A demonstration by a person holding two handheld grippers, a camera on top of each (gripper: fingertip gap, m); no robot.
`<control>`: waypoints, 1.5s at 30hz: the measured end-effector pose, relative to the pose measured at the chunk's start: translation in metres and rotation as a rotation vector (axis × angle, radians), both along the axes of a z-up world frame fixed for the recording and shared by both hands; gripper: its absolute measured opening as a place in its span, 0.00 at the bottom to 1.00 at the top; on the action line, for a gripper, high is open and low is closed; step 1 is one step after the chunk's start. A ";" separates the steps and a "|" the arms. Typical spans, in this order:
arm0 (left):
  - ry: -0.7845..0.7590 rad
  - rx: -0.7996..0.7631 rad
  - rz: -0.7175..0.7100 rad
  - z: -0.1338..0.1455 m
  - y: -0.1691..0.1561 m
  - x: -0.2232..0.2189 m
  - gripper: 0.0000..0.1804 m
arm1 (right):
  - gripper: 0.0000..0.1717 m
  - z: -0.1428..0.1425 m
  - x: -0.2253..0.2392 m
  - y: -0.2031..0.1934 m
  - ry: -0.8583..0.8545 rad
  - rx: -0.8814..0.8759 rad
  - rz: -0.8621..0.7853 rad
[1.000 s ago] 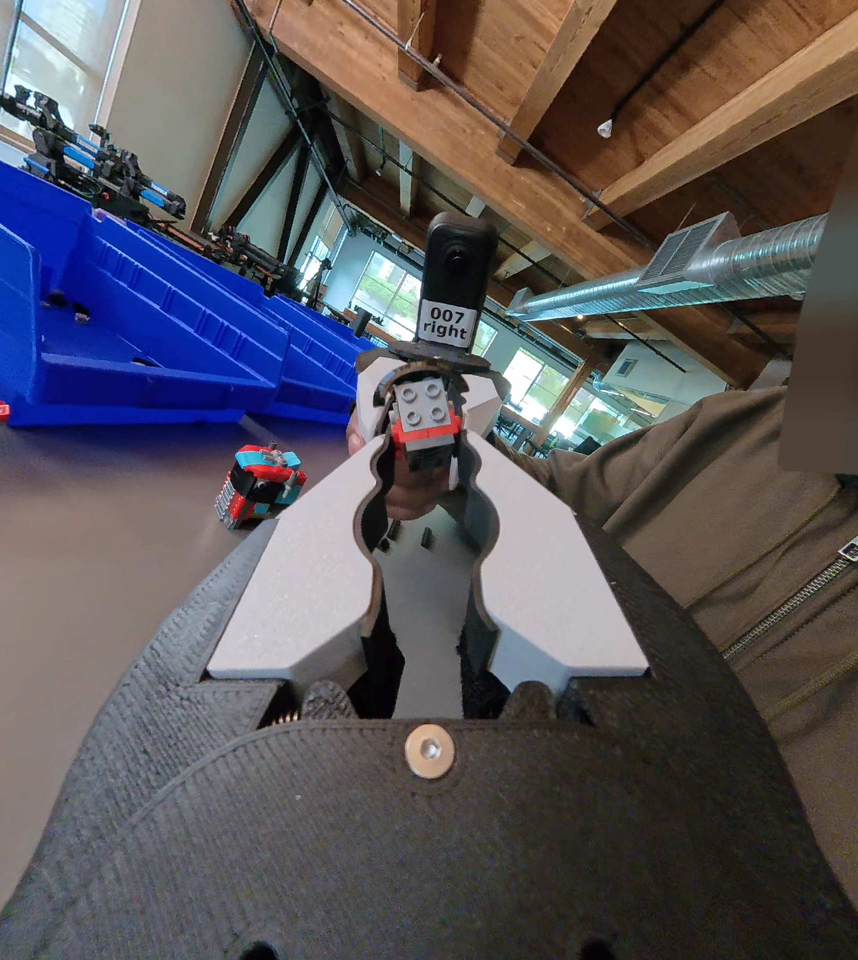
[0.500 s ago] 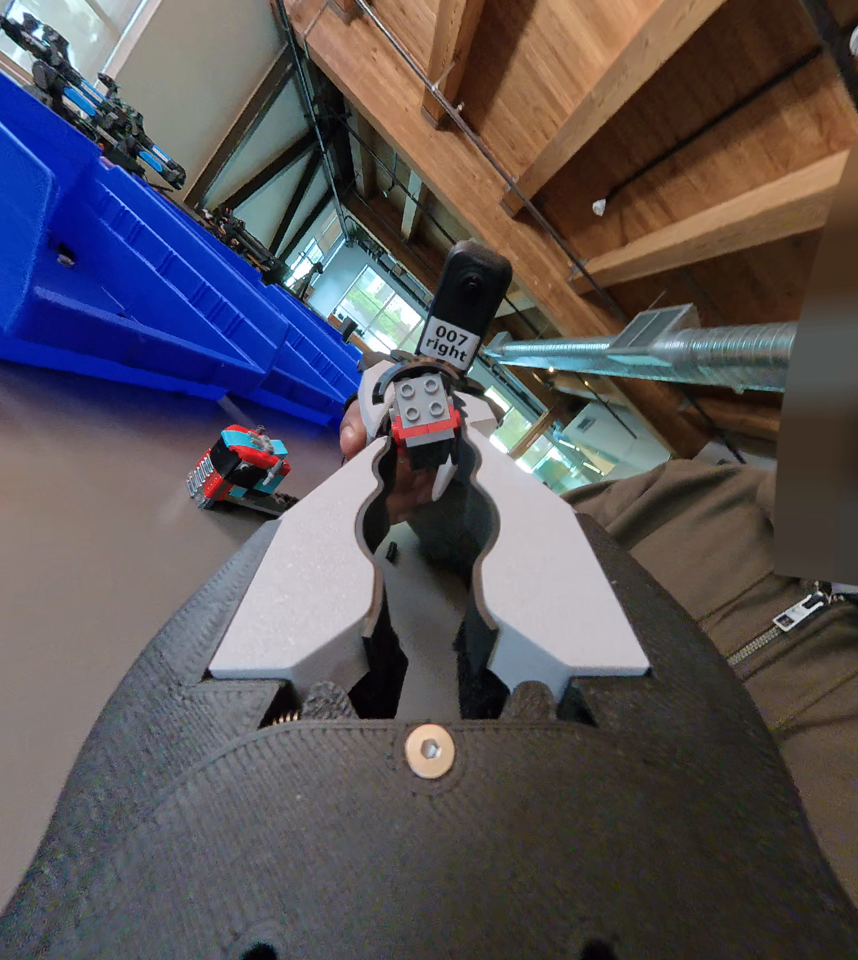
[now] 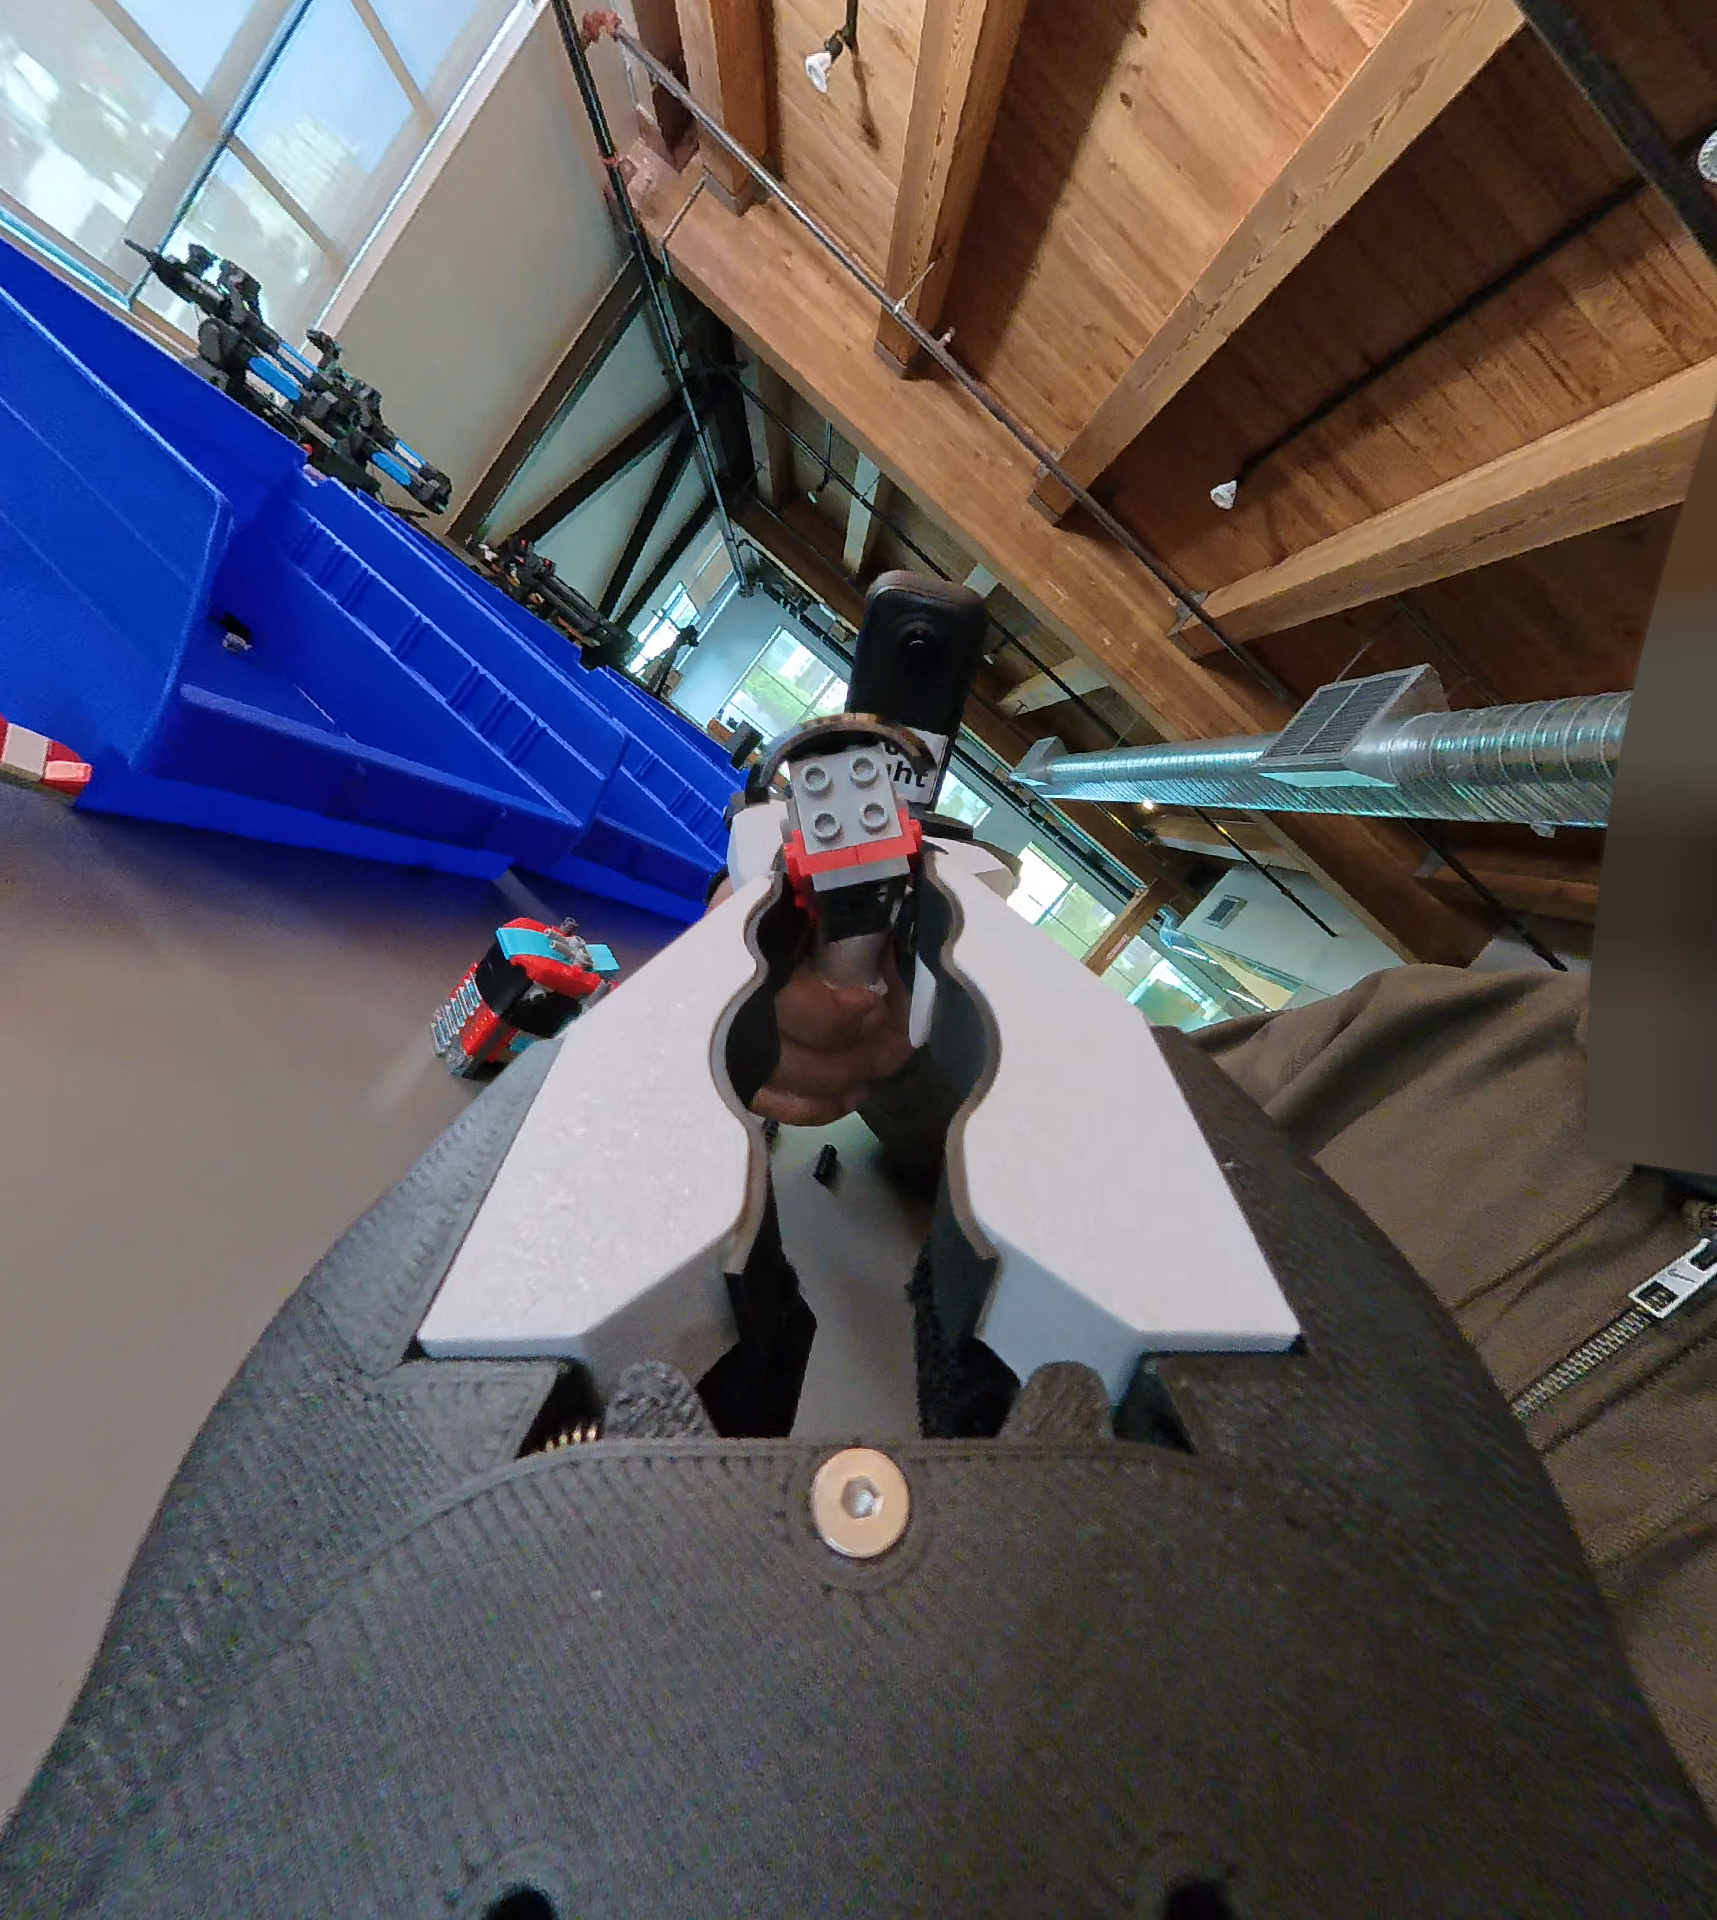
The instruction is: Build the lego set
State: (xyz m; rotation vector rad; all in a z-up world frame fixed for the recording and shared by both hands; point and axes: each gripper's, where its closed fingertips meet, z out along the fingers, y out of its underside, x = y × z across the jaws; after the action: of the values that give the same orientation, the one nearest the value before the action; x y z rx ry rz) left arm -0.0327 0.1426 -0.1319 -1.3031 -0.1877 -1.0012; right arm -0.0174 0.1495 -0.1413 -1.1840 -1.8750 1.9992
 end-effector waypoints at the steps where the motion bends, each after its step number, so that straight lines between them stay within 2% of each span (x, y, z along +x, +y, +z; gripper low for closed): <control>1: 0.009 0.005 0.005 0.000 0.000 0.001 0.14 | 0.25 0.000 0.000 0.000 0.002 0.003 0.000; 6: 0.040 0.048 0.036 0.003 0.000 0.006 0.14 | 0.24 0.003 0.002 -0.002 0.024 -0.007 0.003; 11: 0.098 0.130 0.147 0.013 -0.006 0.011 0.13 | 0.24 0.005 0.005 -0.007 0.063 -0.001 0.024; 17: 0.136 0.154 0.200 0.016 -0.009 0.017 0.13 | 0.24 0.010 0.008 -0.009 0.097 -0.022 0.041; 25: 0.089 0.148 0.213 0.016 -0.011 0.006 0.13 | 0.22 0.007 0.004 -0.003 0.094 -0.033 0.015; 36: 0.142 0.165 0.235 0.019 -0.012 0.007 0.13 | 0.22 0.006 0.003 -0.002 0.093 -0.036 -0.004; 45: 0.058 0.169 0.301 0.020 -0.017 -0.016 0.13 | 0.22 0.003 -0.001 0.002 0.095 -0.026 -0.028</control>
State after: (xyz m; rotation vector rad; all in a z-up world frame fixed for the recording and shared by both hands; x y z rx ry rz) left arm -0.0485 0.1256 -0.1115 -1.1100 -0.2418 -0.7061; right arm -0.0183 0.1512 -0.1378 -1.0957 -1.7831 2.0331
